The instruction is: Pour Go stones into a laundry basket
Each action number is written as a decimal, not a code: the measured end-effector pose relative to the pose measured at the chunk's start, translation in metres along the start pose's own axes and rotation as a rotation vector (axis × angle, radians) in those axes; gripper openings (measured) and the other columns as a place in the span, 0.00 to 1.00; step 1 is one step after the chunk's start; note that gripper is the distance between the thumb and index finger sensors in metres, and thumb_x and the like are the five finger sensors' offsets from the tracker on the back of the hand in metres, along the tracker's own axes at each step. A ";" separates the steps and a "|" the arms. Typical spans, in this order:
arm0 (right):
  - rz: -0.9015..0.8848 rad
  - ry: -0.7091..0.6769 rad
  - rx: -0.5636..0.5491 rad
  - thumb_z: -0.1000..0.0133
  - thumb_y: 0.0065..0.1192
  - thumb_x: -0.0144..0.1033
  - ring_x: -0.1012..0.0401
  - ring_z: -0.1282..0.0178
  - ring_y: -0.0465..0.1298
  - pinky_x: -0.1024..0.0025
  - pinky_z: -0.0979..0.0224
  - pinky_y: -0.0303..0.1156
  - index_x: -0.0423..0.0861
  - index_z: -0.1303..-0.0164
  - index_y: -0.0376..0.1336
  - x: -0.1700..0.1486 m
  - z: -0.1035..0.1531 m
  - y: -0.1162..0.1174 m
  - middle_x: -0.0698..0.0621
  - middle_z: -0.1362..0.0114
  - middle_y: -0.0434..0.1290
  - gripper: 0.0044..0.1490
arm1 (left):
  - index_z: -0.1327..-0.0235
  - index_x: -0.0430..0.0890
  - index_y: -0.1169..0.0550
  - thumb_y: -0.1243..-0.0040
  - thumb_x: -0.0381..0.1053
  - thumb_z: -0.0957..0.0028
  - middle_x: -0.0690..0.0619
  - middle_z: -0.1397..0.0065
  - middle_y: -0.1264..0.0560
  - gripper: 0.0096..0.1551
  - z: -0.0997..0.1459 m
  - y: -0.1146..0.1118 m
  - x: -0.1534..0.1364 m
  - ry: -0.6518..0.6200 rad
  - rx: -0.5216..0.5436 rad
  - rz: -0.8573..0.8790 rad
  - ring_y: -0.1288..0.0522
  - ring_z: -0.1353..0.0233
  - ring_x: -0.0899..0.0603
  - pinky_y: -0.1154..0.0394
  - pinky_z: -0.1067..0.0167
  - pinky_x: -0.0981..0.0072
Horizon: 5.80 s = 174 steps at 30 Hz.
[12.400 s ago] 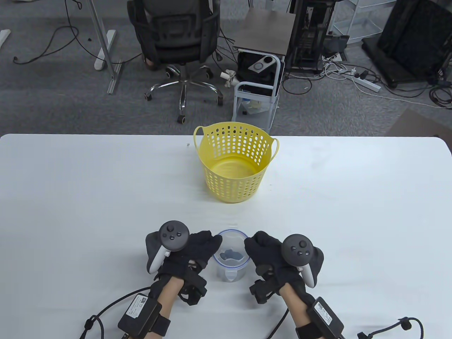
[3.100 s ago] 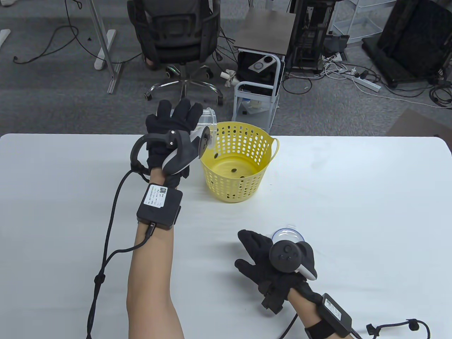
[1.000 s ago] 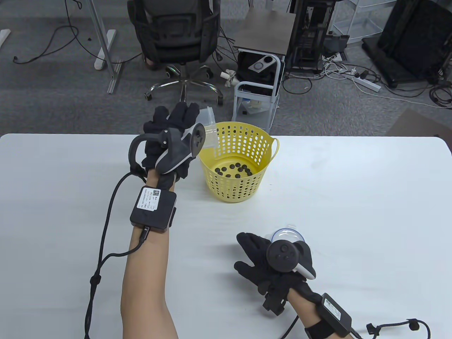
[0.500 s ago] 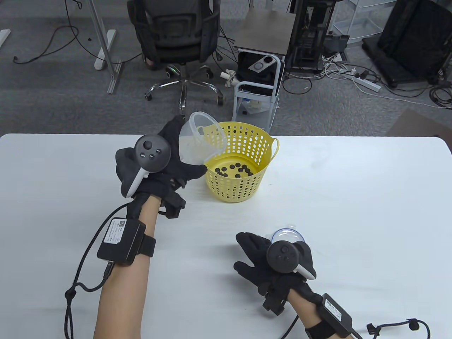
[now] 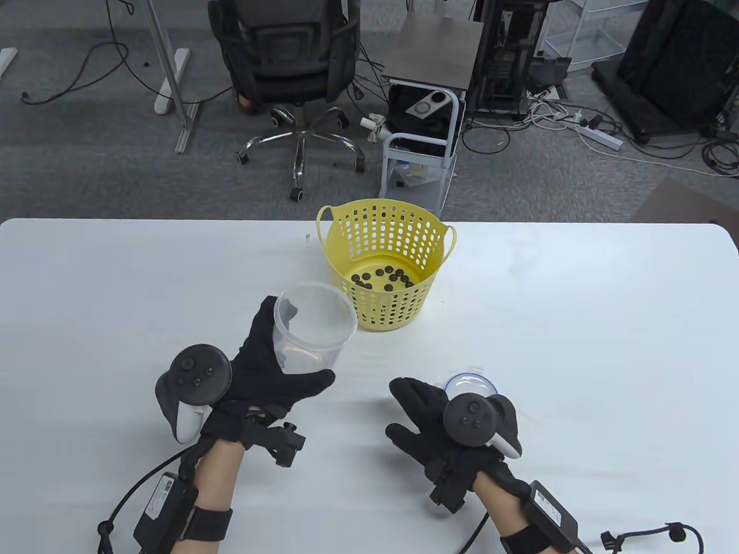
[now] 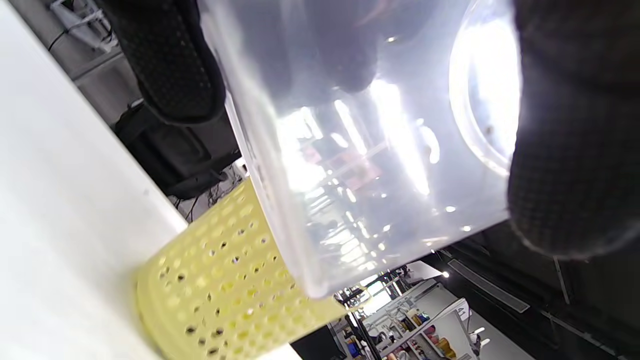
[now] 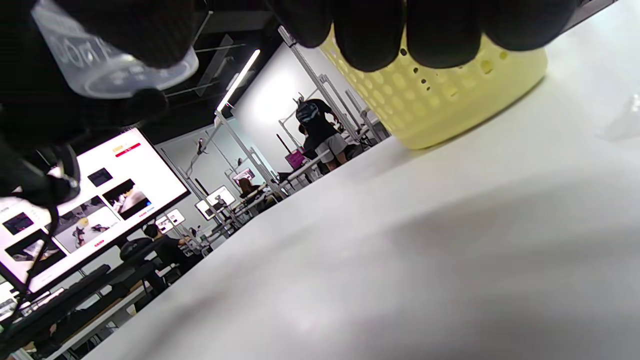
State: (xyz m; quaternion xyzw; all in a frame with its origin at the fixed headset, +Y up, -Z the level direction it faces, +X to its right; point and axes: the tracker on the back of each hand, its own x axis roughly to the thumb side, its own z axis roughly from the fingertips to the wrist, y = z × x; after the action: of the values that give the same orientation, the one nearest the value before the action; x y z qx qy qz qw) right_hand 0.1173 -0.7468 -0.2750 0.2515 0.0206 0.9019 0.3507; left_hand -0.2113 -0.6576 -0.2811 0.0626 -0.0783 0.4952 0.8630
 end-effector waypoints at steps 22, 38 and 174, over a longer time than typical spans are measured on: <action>-0.216 -0.070 -0.101 0.52 0.72 0.64 0.34 0.32 0.73 0.35 0.34 0.70 0.38 0.22 0.44 0.019 0.005 -0.004 0.33 0.20 0.58 0.64 | 0.24 0.62 0.58 0.19 0.77 0.71 0.60 0.12 0.49 0.77 0.030 -0.107 -0.054 -0.065 -0.347 0.047 0.37 0.13 0.39 0.26 0.28 0.43; -0.194 0.066 0.192 0.56 0.87 0.47 0.32 0.26 0.70 0.36 0.30 0.69 0.39 0.22 0.42 -0.014 -0.004 0.004 0.36 0.17 0.54 0.68 | 0.23 0.54 0.42 0.17 0.71 0.71 0.54 0.19 0.32 0.67 0.021 -0.112 -0.057 -0.168 -0.467 -0.527 0.15 0.36 0.52 0.16 0.44 0.64; -0.540 0.321 0.013 0.43 0.38 0.65 0.24 0.25 0.57 0.28 0.32 0.61 0.43 0.20 0.41 -0.018 0.001 0.027 0.31 0.17 0.53 0.50 | 0.20 0.54 0.57 0.64 0.81 0.49 0.50 0.10 0.53 0.53 0.026 -0.124 -0.069 0.221 -0.587 0.078 0.49 0.12 0.33 0.38 0.26 0.36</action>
State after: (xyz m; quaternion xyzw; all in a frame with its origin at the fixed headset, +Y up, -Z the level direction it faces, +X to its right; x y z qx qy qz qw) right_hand 0.1125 -0.7786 -0.2758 0.0934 0.1475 0.8040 0.5684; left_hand -0.1400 -0.7830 -0.2732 -0.2466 -0.1260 0.4879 0.8278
